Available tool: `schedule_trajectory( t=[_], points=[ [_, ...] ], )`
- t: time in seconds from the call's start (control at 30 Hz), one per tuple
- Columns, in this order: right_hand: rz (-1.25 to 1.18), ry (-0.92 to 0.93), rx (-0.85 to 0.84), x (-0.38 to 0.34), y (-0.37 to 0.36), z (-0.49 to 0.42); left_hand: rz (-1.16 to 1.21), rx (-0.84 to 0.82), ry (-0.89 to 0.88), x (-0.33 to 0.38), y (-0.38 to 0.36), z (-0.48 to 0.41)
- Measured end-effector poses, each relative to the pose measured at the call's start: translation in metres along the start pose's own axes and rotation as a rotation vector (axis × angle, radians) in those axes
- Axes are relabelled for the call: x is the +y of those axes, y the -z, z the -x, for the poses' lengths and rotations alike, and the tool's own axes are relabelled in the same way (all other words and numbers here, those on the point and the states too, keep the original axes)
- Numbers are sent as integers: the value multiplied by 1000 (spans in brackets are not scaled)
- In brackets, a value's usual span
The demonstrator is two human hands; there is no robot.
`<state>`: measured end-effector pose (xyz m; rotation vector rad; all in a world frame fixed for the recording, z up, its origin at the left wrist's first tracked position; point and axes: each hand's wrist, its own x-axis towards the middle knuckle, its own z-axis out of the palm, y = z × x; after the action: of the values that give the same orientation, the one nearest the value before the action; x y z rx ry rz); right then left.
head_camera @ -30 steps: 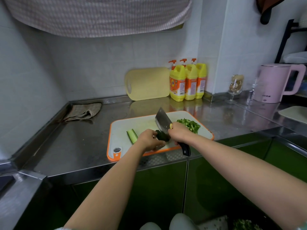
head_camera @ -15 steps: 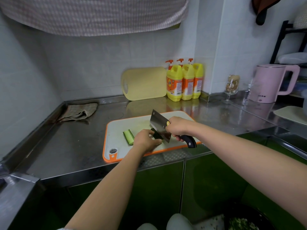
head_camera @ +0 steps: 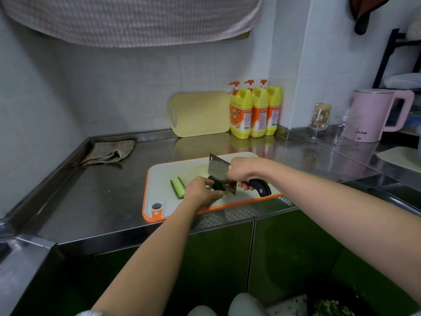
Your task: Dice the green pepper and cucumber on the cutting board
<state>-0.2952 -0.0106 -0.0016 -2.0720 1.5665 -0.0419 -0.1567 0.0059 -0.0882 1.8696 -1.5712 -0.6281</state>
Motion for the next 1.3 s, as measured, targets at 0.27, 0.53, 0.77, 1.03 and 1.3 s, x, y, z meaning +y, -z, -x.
schedule_trajectory(
  t=[0.27,0.53,0.77,1.03,1.3],
  points=[
    [-5,-10,-80,-2,12,-1,89,-83,38,1,4,-1],
    [21,0,-55,0,7,-1,194,-122,74,6,9,2],
    [3,36,10,8,-10,-3,194,-129,69,8,10,1],
    [-63,77,86,10,-31,-5,248,-152,80,9,10,3],
    [-57,35,133,-3,-35,-15,224,-138,59,4,9,2]
  ],
)
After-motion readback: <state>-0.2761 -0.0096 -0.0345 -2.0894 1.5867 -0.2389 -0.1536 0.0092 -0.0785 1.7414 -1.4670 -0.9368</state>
